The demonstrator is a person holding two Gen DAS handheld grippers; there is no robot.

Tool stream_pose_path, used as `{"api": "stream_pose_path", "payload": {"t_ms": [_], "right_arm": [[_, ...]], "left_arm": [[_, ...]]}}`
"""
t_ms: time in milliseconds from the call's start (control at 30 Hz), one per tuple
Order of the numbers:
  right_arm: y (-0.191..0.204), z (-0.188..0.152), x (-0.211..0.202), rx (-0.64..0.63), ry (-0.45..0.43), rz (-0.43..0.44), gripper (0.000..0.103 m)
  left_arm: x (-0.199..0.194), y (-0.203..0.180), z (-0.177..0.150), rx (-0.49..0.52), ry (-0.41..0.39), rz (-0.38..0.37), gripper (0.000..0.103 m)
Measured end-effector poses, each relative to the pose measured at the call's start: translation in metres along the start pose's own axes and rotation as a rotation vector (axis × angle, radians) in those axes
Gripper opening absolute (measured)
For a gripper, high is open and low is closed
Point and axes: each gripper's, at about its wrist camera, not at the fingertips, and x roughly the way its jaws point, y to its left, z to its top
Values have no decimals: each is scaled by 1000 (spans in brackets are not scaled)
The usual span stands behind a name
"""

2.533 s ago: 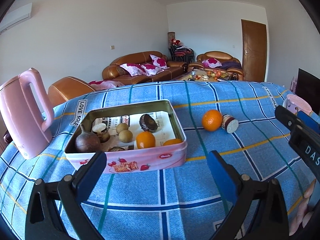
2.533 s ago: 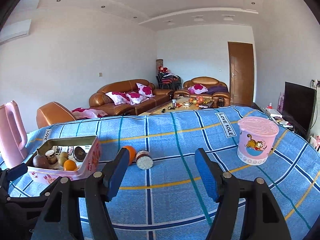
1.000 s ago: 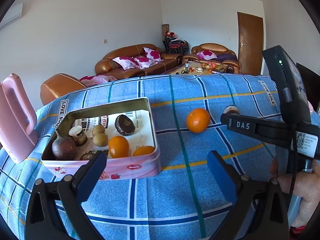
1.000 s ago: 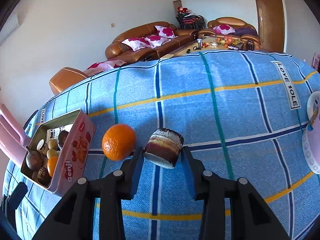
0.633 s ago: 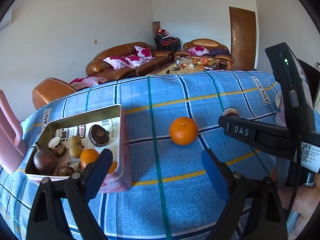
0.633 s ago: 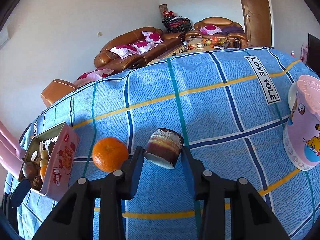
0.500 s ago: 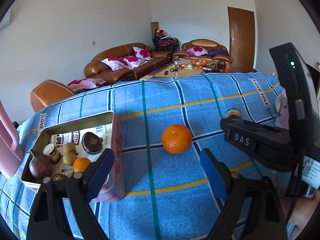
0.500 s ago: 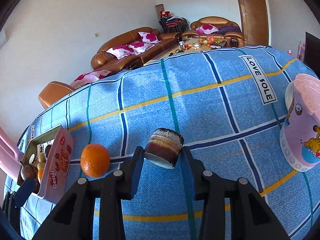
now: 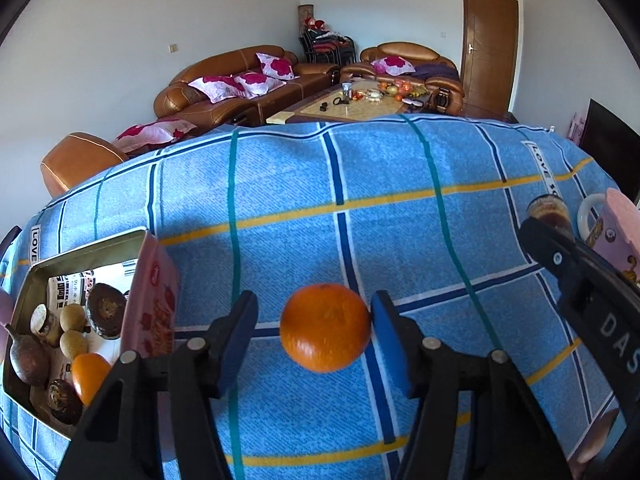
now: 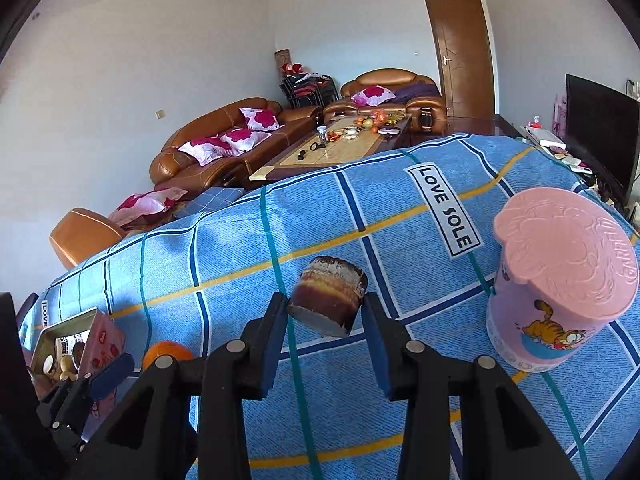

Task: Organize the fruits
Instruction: 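Grasp the orange with the left tool while the right tool holds the cut fruit, then carry the orange with the left tool while the right tool carries the cut fruit over the tray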

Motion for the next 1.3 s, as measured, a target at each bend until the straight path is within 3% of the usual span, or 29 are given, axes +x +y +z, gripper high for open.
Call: {"api": "stream_pose_path", "payload": {"t_ms": [100, 167, 233, 467, 667, 933, 1133, 1300], "right_arm": [[0, -2, 2, 2, 7, 0, 41], [1, -2, 2, 0, 7, 3, 41], [3, -4, 1, -6, 1, -2, 41], [6, -6, 1, -14, -4, 5, 41], [10, -5, -6, -19, -55, 27, 41], [24, -7, -24, -85, -167, 45, 41], [33, -10, -20, -131, -159, 58, 41], [36, -13, -26, -148, -176, 55, 41]], "left_arm": [[18, 1, 1, -33, 84, -58, 59], [20, 5, 3, -64, 80, -71, 59], [19, 4, 2, -56, 74, -68, 48], [12, 6, -3, -65, 69, -100, 47], [2, 15, -7, -115, 26, -89, 47], [-22, 24, -4, -74, -122, 30, 47], [-9, 35, -4, -110, -59, 7, 47], [-15, 38, -14, -109, -56, -8, 47]]}}
